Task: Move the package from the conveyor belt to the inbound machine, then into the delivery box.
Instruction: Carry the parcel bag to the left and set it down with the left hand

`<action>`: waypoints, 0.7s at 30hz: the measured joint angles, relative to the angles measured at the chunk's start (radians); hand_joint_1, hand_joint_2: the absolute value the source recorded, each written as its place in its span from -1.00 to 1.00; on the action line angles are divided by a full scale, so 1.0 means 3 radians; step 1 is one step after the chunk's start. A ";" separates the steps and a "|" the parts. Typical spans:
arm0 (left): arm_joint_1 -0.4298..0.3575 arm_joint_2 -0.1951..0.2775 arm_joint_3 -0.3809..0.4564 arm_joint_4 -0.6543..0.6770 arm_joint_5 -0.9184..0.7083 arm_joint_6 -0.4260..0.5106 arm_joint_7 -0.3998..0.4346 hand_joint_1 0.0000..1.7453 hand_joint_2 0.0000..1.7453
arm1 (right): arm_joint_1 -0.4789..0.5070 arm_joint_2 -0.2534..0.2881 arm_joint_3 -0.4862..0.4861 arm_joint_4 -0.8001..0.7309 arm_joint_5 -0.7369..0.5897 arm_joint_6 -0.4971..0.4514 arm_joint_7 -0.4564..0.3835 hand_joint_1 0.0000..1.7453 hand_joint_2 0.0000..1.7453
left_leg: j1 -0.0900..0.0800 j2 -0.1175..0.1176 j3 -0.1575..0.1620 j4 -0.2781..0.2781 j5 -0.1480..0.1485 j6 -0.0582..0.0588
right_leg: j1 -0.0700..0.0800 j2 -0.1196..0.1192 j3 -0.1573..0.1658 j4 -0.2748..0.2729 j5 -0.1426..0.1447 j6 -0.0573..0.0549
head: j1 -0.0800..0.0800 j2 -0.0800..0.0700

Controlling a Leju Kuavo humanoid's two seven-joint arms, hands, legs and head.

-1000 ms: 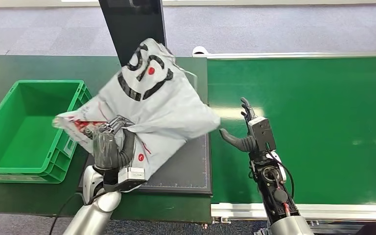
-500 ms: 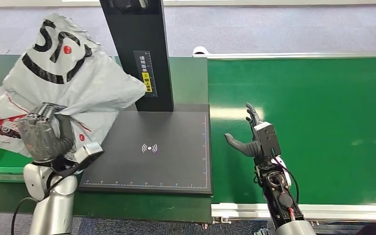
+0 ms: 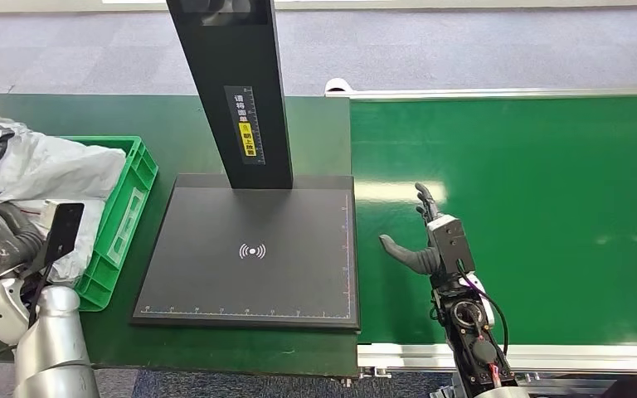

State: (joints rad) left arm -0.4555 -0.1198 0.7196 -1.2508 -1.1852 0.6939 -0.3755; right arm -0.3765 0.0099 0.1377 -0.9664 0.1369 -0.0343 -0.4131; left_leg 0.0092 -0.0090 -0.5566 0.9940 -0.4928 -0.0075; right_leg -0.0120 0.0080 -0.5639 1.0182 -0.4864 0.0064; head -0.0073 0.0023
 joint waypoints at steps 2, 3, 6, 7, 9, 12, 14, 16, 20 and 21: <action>0.0000 0.0067 -0.0050 0.0130 -0.0032 0.0000 0.0173 1.00 1.00 | -0.0001 0.0000 0.0000 -0.0004 0.0012 0.0007 0.0011 -1.00 1.00 | 0.0000 -0.0002 0.0000 0.0000 0.0000 0.0000 | 0.0000 0.0000 0.0000 0.0000 0.0000 0.0000 | 0.0000 0.0000; 0.0002 0.0102 -0.0091 0.0189 -0.0041 0.0000 0.0247 0.95 1.00 | -0.0002 0.0000 0.0000 -0.0005 0.0016 0.0010 0.0016 -1.00 1.00 | 0.0000 -0.0003 0.0000 0.0000 0.0000 0.0000 | 0.0000 0.0000 0.0000 0.0000 0.0000 0.0000 | 0.0000 0.0000; 0.0008 0.0199 -0.0253 0.0352 -0.0121 0.0000 0.0474 0.25 1.00 | -0.0006 0.0000 0.0000 -0.0007 0.0022 0.0022 0.0025 -1.00 1.00 | 0.0000 -0.0003 -0.0001 0.0000 0.0000 0.0000 | 0.0000 0.0000 0.0001 0.0000 0.0000 0.0000 | 0.0000 0.0000; 0.0008 0.0233 -0.0314 0.0413 -0.0169 0.0000 0.0570 -0.20 1.00 | -0.0007 0.0000 0.0000 -0.0007 0.0023 0.0029 0.0027 -1.00 1.00 | 0.0000 -0.0003 -0.0001 0.0000 0.0000 0.0000 | 0.0000 -0.0001 0.0001 0.0000 0.0000 0.0000 | 0.0000 0.0000; 0.0015 0.0308 -0.0438 0.0526 -0.0280 -0.0001 0.0794 -1.00 1.00 | -0.0007 0.0001 0.0000 -0.0007 0.0028 0.0046 0.0029 -1.00 1.00 | 0.0000 -0.0003 -0.0001 0.0000 0.0000 0.0000 | 0.0000 -0.0001 0.0001 0.0001 0.0000 0.0000 | 0.0000 0.0000; 0.0041 0.0386 -0.0571 0.0589 -0.0374 0.0000 0.0979 -1.00 1.00 | -0.0007 0.0002 0.0000 -0.0008 0.0033 0.0060 0.0032 -1.00 1.00 | 0.0000 -0.0003 -0.0001 0.0000 0.0000 0.0000 | 0.0000 -0.0001 0.0001 0.0001 0.0000 0.0000 | 0.0000 0.0000; 0.0068 0.0403 -0.0597 0.0560 -0.0382 0.0000 0.0925 -1.00 1.00 | -0.0007 0.0003 0.0000 -0.0010 0.0036 0.0061 0.0034 -1.00 1.00 | 0.0000 -0.0003 -0.0001 0.0000 0.0000 0.0000 | 0.0000 0.0000 0.0001 0.0001 0.0000 0.0000 | 0.0001 0.0000; 0.0097 0.0391 -0.0573 0.0461 -0.0357 0.0000 0.0717 -1.00 1.00 | -0.0007 0.0003 0.0001 -0.0012 0.0037 0.0062 0.0035 -1.00 1.00 | 0.0000 -0.0003 -0.0001 0.0000 0.0000 0.0000 | 0.0000 0.0000 0.0001 0.0001 0.0000 0.0000 | 0.0000 0.0000; 0.0098 0.0266 -0.0377 0.0222 -0.0098 0.0000 0.0009 -1.00 1.00 | -0.0007 0.0004 0.0003 -0.0015 0.0038 0.0066 0.0036 -1.00 1.00 | 0.0000 -0.0004 -0.0002 0.0000 0.0000 0.0000 | 0.0000 -0.0001 0.0001 0.0000 0.0000 0.0000 | 0.0001 0.0000; 0.0092 0.0226 -0.0323 0.0178 -0.0025 0.0000 -0.0137 -1.00 1.00 | -0.0007 0.0003 0.0003 -0.0016 0.0038 0.0066 0.0036 -1.00 1.00 | 0.0000 -0.0003 -0.0001 0.0000 0.0000 0.0000 | 0.0000 -0.0001 0.0001 0.0000 0.0000 0.0000 | 0.0001 0.0000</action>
State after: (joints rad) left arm -0.4278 -0.0521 0.6227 -1.1976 -1.1928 0.6940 -0.4166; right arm -0.3785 0.0110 0.1387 -0.9710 0.1483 -0.0144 -0.4024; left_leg 0.0092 -0.0100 -0.5570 0.9940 -0.4927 -0.0075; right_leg -0.0120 0.0079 -0.5637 1.0182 -0.4865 0.0065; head -0.0072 0.0023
